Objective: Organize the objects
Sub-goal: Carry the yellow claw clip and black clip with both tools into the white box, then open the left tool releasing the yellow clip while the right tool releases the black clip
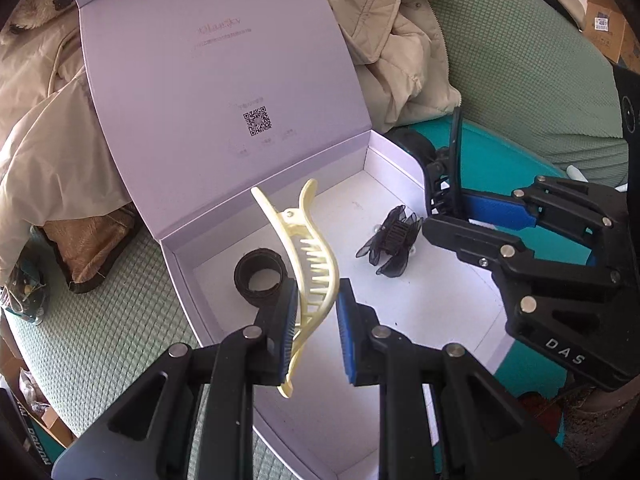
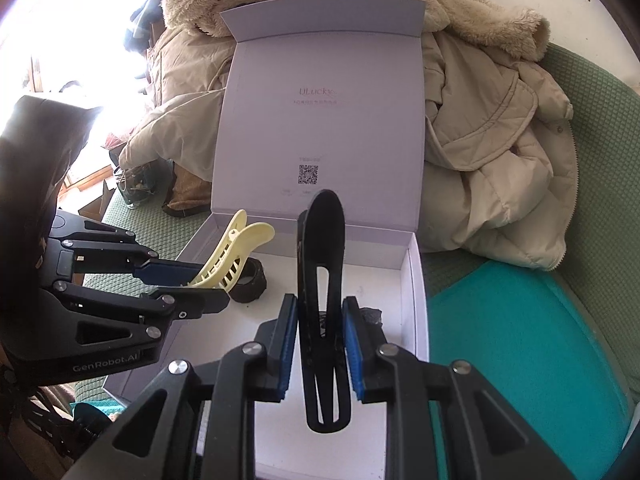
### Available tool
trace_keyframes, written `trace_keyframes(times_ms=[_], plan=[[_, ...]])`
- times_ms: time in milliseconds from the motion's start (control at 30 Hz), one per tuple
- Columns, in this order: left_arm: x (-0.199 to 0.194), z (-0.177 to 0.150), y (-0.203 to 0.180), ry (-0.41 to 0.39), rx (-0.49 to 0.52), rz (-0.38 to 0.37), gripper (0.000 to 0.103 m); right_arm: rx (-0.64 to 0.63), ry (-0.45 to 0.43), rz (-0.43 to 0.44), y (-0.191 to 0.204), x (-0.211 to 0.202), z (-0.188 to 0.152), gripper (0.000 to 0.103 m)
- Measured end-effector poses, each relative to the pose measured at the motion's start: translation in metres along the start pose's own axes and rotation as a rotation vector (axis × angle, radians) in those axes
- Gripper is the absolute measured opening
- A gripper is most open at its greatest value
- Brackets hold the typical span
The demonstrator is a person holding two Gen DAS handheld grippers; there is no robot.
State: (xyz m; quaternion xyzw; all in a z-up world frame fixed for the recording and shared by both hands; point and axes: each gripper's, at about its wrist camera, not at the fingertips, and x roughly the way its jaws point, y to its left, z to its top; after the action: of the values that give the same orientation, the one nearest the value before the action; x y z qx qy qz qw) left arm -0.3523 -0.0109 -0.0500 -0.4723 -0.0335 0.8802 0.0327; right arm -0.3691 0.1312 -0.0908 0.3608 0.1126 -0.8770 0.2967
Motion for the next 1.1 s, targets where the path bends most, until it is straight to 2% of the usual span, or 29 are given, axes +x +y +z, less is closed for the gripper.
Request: trace_keyframes(times_ms=[400, 567, 867, 1100], plan=[[0.040, 0.025, 0.006, 0.017, 0.023, -0.010, 0.018, -0.011, 0.025, 0.002, -0.011, 0.036, 0.010, 0.022], [0.055, 0.029, 0.011, 0.048, -0.009, -0.061, 0.018, -0.007, 0.044, 0.008, -0.013, 0.047, 0.009, 0.022], [0.071, 0.031, 0.007, 0.067, 0.004, -0.036, 0.018, 0.002, 0.070, 0.002, -0.014, 0.054, 0.007, 0.022], [0.085, 0.033, 0.005, 0.113, -0.034, -0.062, 0.019, 0.005, 0.082, -0.026, -0.014, 0.055, 0.007, 0.024]])
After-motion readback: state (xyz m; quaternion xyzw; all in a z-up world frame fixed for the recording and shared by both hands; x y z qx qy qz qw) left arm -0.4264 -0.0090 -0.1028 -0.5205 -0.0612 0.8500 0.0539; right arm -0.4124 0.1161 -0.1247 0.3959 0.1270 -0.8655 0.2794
